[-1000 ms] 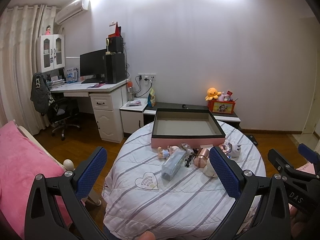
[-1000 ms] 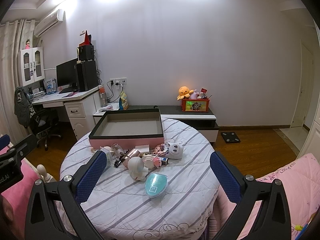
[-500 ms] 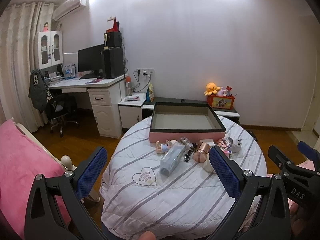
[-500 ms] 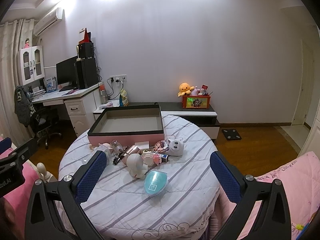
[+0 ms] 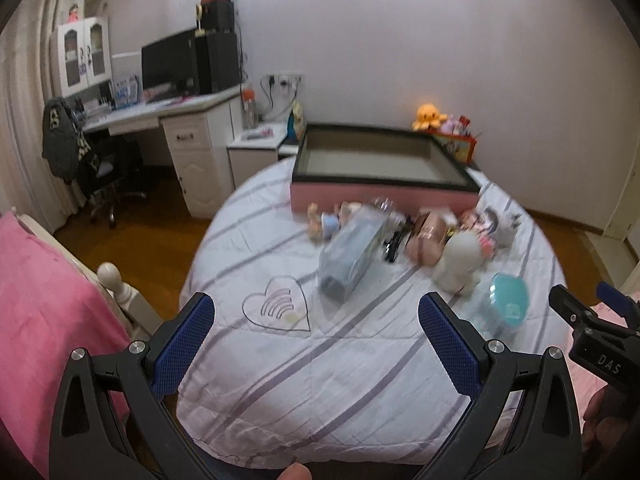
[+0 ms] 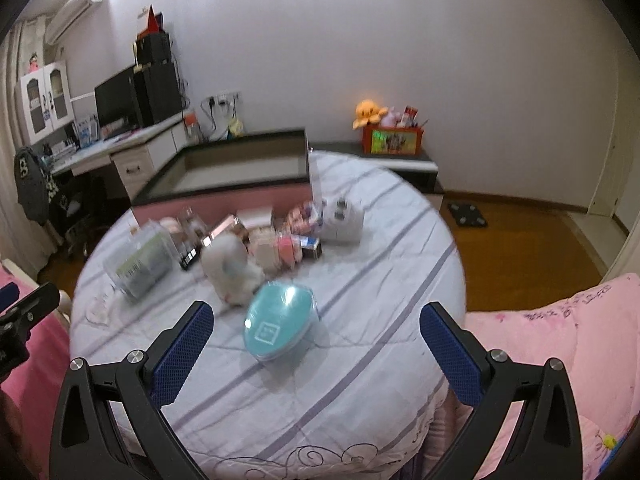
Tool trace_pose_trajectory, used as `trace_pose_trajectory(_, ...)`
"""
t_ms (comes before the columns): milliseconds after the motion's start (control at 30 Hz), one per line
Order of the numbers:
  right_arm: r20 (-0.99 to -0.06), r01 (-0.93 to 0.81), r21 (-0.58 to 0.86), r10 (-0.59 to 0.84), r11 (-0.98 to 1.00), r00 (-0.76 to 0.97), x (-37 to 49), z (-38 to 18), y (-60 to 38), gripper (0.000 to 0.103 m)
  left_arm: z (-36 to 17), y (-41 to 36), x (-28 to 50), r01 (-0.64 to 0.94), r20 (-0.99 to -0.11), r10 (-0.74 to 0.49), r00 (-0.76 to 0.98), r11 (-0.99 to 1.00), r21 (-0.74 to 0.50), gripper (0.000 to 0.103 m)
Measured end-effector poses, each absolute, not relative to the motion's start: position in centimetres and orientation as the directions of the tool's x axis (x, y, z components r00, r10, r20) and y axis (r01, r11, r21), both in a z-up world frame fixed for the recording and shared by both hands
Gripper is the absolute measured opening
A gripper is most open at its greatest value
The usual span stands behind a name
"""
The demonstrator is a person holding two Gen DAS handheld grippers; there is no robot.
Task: Organize rigid objects
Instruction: 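Grasp the clear plastic case with the left tool while the right tool grasps the teal oval case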
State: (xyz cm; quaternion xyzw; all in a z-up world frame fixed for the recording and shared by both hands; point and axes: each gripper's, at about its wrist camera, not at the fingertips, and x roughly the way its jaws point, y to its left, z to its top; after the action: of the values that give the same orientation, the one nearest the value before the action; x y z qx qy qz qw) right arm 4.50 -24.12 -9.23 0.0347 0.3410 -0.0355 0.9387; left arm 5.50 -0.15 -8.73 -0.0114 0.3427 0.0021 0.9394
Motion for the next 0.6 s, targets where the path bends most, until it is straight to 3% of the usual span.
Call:
trace_pose_trajectory(533, -0.755, 0.064, 0.084, 0.022, 0.994, 0.655, 8.8, -14.8, -24.0, 0.103, -14.0, -1.2, 12.4, 0.037, -0.747, -0.020, 0.665, 0.999, 0.006, 0.103)
trace_pose_trajectory(600, -0.761, 0.064, 0.093, 0.029, 0.994, 0.648, 9.3, -15.0, -24.0, 0.099, -14.5, -1.6, 13.5, 0.048, -0.753, -0.013, 0.658, 0.999, 0.025, 0.103)
